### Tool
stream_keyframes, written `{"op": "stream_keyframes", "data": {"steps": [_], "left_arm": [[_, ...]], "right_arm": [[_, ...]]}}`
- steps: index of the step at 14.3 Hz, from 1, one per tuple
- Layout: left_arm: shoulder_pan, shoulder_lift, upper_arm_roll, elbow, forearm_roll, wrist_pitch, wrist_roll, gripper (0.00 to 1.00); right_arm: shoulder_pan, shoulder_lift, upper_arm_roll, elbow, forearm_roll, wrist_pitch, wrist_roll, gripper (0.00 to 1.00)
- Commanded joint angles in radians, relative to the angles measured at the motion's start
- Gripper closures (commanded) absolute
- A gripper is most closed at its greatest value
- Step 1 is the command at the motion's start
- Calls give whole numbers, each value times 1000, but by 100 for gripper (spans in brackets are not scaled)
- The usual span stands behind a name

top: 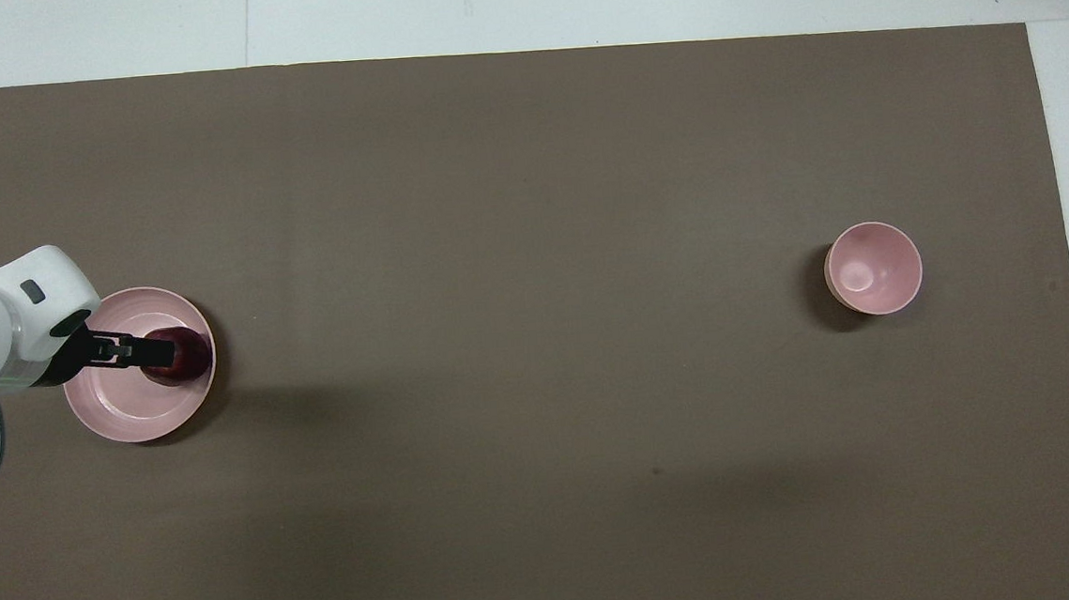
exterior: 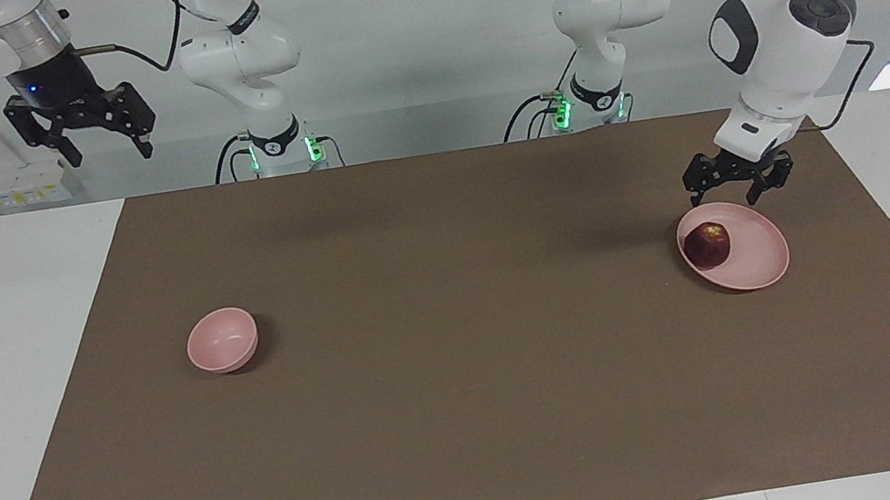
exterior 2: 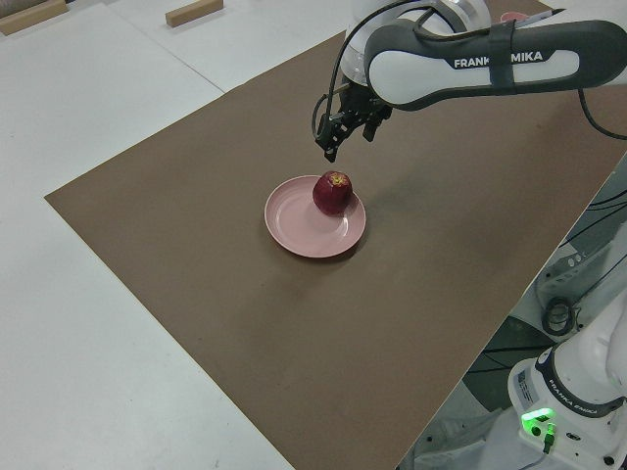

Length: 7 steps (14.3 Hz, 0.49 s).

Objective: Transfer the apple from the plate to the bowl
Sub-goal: 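Reach the left gripper down over the apple on the pink plate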

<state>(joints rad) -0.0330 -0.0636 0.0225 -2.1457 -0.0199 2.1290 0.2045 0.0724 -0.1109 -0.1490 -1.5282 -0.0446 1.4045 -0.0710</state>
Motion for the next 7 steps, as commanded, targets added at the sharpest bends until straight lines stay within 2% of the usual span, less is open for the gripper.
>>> {"op": "stream_keyframes", "data": {"steps": [1,5,7], "left_arm": [[4,25,-1,-52,-6,101,4,0],[12,48,0,-140,-6,264,4,0],[12,60,2,-141,-6,275,4,0]], "right_arm": [[-9,-16,3,-21,29,-1,-1,0],[-14,-16,2,-21,31,-5,-6,0],[-14,-18,-1,-21,29,-16,-10,0]]}}
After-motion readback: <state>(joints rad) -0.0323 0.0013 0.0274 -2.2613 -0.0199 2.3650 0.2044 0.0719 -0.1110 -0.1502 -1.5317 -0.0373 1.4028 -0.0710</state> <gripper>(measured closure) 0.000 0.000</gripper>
